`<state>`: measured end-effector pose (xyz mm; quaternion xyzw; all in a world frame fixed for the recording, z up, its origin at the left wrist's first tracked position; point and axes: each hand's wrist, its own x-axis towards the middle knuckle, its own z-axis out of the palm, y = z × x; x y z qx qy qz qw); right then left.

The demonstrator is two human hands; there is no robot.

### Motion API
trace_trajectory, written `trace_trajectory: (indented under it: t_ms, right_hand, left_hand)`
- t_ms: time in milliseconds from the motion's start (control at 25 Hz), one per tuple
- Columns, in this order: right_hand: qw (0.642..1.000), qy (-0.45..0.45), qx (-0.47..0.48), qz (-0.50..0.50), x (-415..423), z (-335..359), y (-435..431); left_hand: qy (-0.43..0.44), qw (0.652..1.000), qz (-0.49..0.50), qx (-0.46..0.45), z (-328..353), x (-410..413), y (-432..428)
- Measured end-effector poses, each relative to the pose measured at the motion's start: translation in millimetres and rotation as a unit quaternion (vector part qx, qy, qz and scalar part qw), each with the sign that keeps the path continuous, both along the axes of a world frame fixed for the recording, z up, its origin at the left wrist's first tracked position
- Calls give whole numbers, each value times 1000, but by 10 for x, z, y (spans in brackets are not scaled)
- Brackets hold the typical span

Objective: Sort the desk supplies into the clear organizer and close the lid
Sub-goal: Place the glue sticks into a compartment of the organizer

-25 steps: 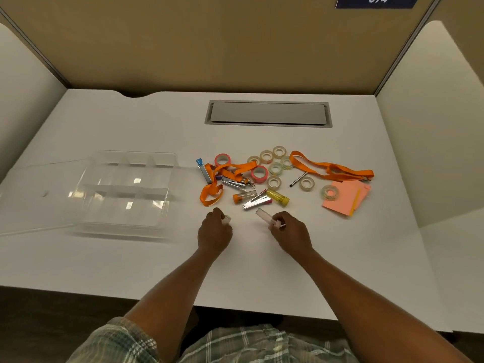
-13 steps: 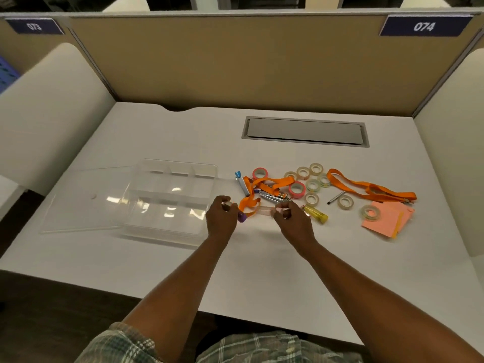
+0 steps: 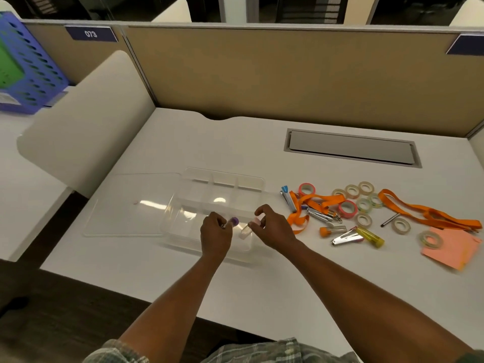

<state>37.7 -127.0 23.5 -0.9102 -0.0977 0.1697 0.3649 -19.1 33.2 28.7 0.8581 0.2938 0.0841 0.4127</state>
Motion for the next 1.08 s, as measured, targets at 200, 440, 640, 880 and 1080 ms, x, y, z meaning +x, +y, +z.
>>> trace_trajectory:
  t_ms: [200,440,640,880,1080]
  right_hand:
    - [993,6,-112,28,111,-69,307]
    - [986,-18,-165,22,99,-157,419]
    - [992,-38,-123,-7,53,-131,273]
    - [993,-61,-88,-57,-35,-112,-194]
    - [986,-52,-112,-114,-163,-154,-868]
  left_hand:
    - [33,999,-40,12,-185,51,4]
    - [59,994,-85,26,-312,42,-83]
    - [51,988,-130,63,-321,27,-117]
    - [-5,985,-160,72,-143,223,-290]
    - [-57,973,-210,82,-70,360,-800]
